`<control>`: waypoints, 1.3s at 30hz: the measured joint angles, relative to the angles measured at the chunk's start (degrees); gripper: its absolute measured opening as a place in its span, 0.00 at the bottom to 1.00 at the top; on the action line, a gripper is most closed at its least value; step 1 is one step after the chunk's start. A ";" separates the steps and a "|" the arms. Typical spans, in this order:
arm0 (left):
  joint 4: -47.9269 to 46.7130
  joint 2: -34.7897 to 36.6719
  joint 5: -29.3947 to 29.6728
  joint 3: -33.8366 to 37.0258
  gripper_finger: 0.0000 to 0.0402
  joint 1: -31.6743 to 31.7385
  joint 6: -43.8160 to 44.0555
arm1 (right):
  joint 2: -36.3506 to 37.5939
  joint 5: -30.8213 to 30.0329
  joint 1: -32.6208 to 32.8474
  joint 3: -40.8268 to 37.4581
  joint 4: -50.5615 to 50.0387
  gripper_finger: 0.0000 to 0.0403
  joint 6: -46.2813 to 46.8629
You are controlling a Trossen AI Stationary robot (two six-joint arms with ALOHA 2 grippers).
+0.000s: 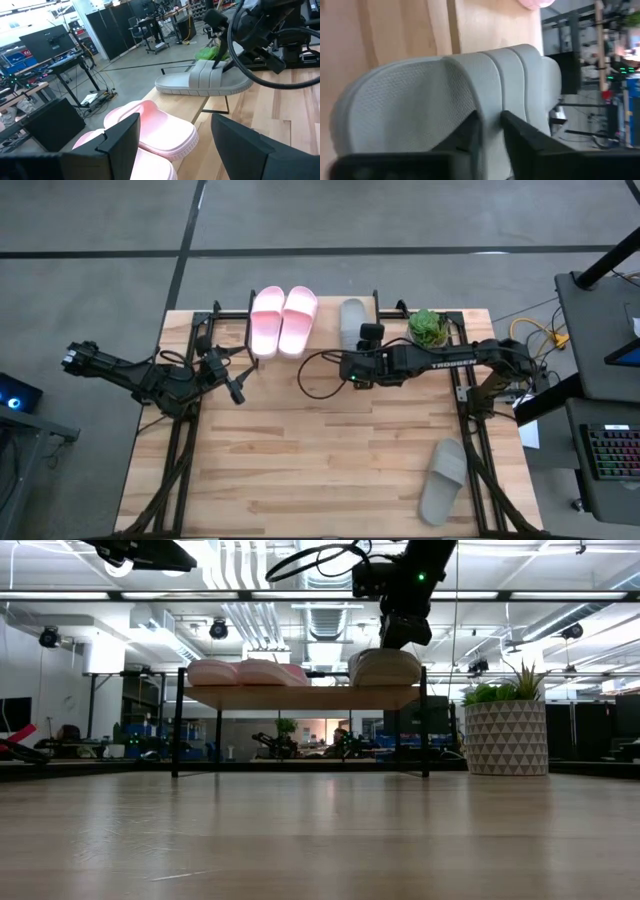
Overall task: Pick and place slides into the shelf
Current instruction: Put the left gray slipper on the shelf
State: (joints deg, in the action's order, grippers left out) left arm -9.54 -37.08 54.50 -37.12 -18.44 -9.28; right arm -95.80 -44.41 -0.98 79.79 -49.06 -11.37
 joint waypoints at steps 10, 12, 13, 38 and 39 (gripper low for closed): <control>0.00 0.09 -0.02 0.00 0.57 -0.02 0.00 | -0.16 -13.93 2.89 1.10 -0.27 0.03 2.56; 0.00 0.09 -0.02 0.00 0.57 -0.02 0.00 | -0.16 -14.60 3.25 1.42 -0.22 0.03 3.28; 0.00 0.09 -0.02 0.00 0.57 -0.02 0.00 | -0.16 -14.75 3.41 1.49 -0.15 0.03 3.66; -0.07 0.07 -0.04 0.00 0.57 -0.02 0.00 | -3.81 -22.84 3.30 1.05 -0.75 0.02 1.94; -0.05 0.09 -0.04 0.02 0.57 0.00 0.01 | -3.87 -22.66 3.31 1.05 -1.01 0.02 1.93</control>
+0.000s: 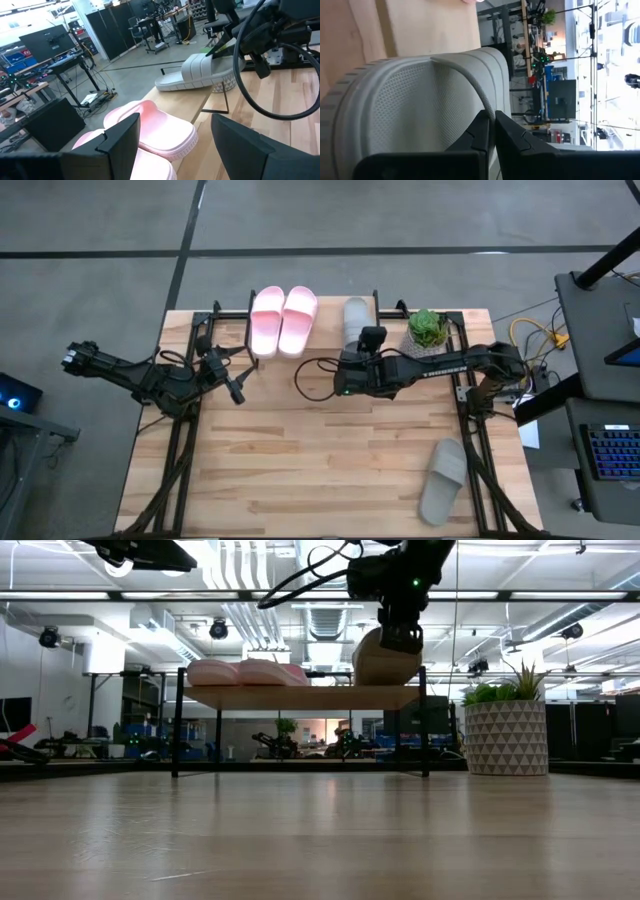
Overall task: Pick and place slides into the shelf
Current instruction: Put the left gray slipper on the shelf, then put the gray slipper on the shelf
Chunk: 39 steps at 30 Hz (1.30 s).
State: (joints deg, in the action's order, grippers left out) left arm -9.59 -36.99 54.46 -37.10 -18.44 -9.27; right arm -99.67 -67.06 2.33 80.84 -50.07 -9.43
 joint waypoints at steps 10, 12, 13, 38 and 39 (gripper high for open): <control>0.02 -0.09 0.00 0.00 0.57 -0.02 0.01 | -0.01 6.34 -0.57 0.06 -1.19 0.22 2.53; 0.00 -0.09 0.00 0.00 0.57 -0.02 0.01 | -0.01 8.60 -0.87 0.38 -1.64 0.28 3.33; 0.00 -0.09 0.00 0.00 0.57 -0.01 0.01 | -0.01 9.14 -1.02 0.52 -1.83 0.32 3.66; -0.13 -0.09 0.00 0.00 0.57 -0.02 0.01 | 0.10 17.91 -1.23 8.08 -14.20 0.54 7.91; -0.14 -0.09 0.00 0.00 0.57 0.00 0.01 | 0.11 18.12 -1.05 8.90 -15.16 0.54 8.48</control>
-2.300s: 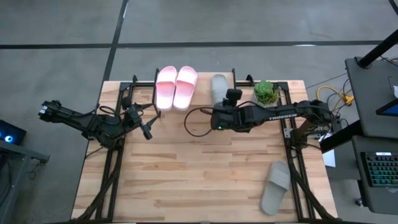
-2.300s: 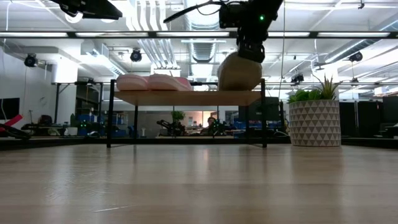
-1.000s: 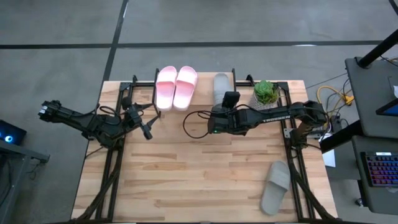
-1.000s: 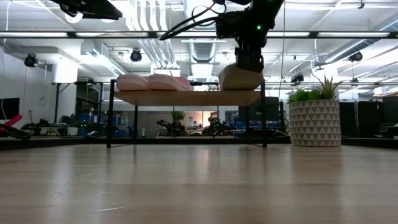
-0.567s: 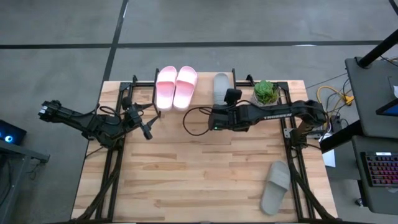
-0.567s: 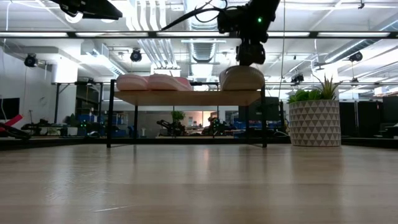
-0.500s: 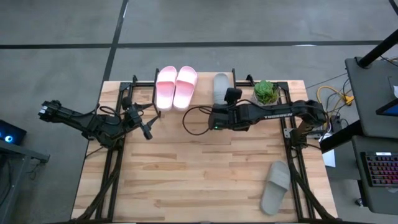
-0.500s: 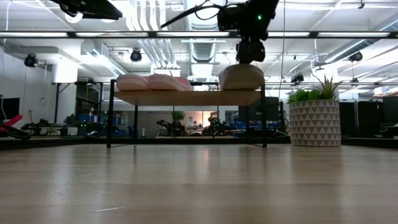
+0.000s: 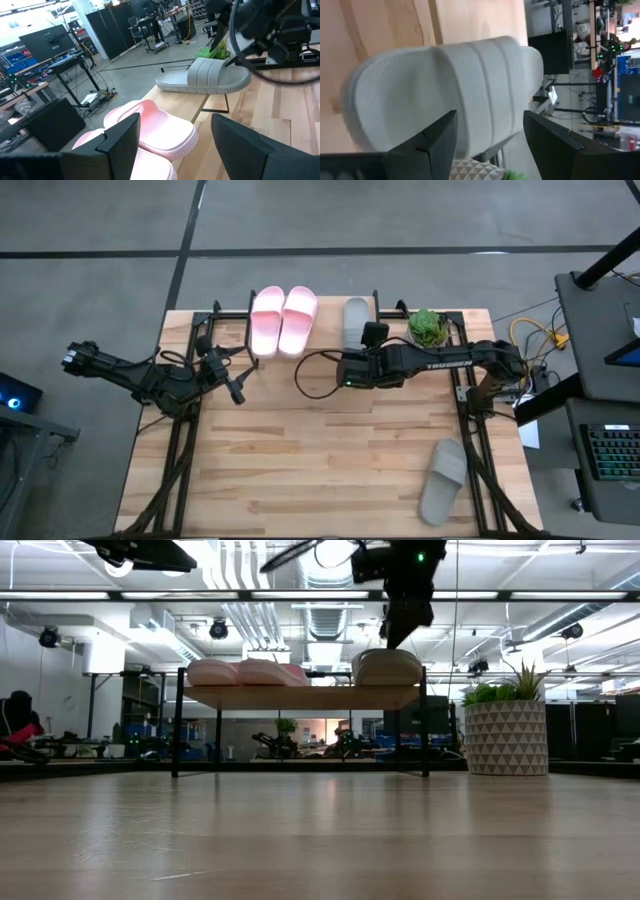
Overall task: Pick and place slides into the shelf
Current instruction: Put the gray slipper on the shelf
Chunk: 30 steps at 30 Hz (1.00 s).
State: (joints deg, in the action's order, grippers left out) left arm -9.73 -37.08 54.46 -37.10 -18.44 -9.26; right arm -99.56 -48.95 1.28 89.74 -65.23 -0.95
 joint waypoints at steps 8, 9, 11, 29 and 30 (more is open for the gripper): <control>-0.07 0.00 0.00 0.00 0.57 -0.02 0.00 | 0.75 1.38 3.30 10.29 -2.27 0.54 2.51; -0.07 0.00 0.00 0.00 0.57 -0.02 -0.02 | 1.09 1.40 3.81 11.16 -2.69 0.54 3.60; -0.05 -0.01 -0.01 0.00 0.57 -0.02 0.00 | 1.81 1.40 4.97 12.18 -4.75 0.54 7.51; -0.19 -3.51 -0.07 0.02 0.57 -0.02 -0.11 | 3.99 23.53 30.59 11.62 -24.76 0.54 40.20; -0.19 -3.73 -0.06 0.02 0.57 -0.02 -0.11 | 3.99 25.76 31.72 11.62 -24.75 0.54 42.16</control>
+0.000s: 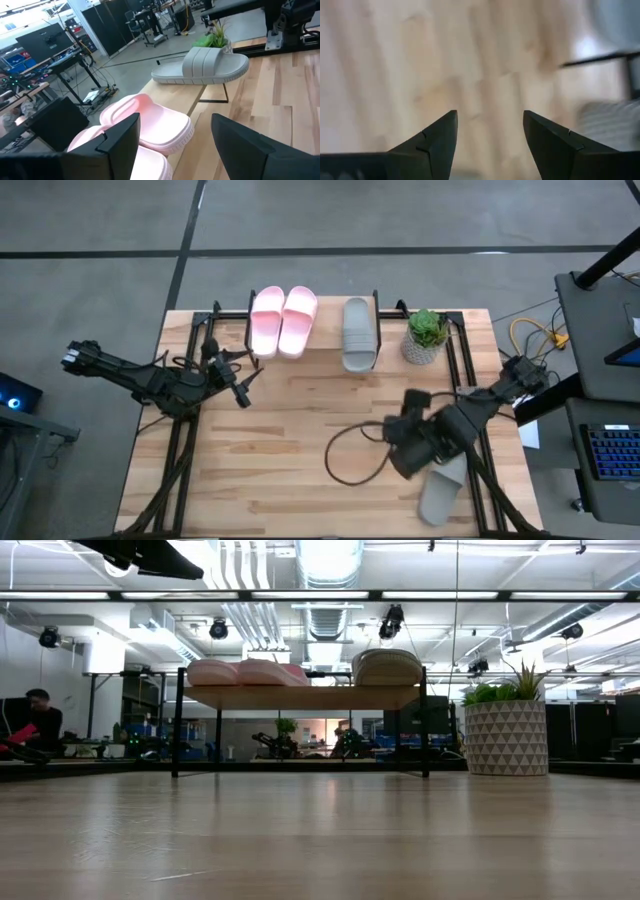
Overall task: Pick and place slides into the shelf
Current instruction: Put the gray slipper on the shelf
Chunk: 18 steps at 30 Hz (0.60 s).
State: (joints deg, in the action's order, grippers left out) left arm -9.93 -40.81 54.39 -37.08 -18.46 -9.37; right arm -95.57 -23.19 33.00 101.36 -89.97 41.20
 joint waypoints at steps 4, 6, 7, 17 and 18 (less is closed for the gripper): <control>0.63 -1.03 0.02 0.00 0.57 0.00 0.49 | -0.04 4.98 5.00 -0.16 0.09 0.54 10.24; 0.57 -1.66 0.00 0.00 0.57 0.00 2.58 | -0.04 5.63 7.96 -0.45 0.20 0.54 15.43; 0.49 -1.96 -0.10 0.00 0.57 0.00 3.68 | -0.04 5.65 9.62 -0.69 0.24 0.54 18.16; 0.47 -6.88 -10.35 0.00 0.57 0.00 15.57 | -5.05 4.34 25.38 -4.70 0.39 0.54 37.61; 0.45 -7.42 -10.96 0.00 0.57 -0.02 16.38 | -5.97 4.00 26.46 -5.31 0.35 0.54 38.97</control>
State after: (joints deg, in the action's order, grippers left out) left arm -9.47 -48.23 43.43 -37.08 -18.48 7.01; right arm -101.54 -19.19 59.46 96.05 -89.62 80.17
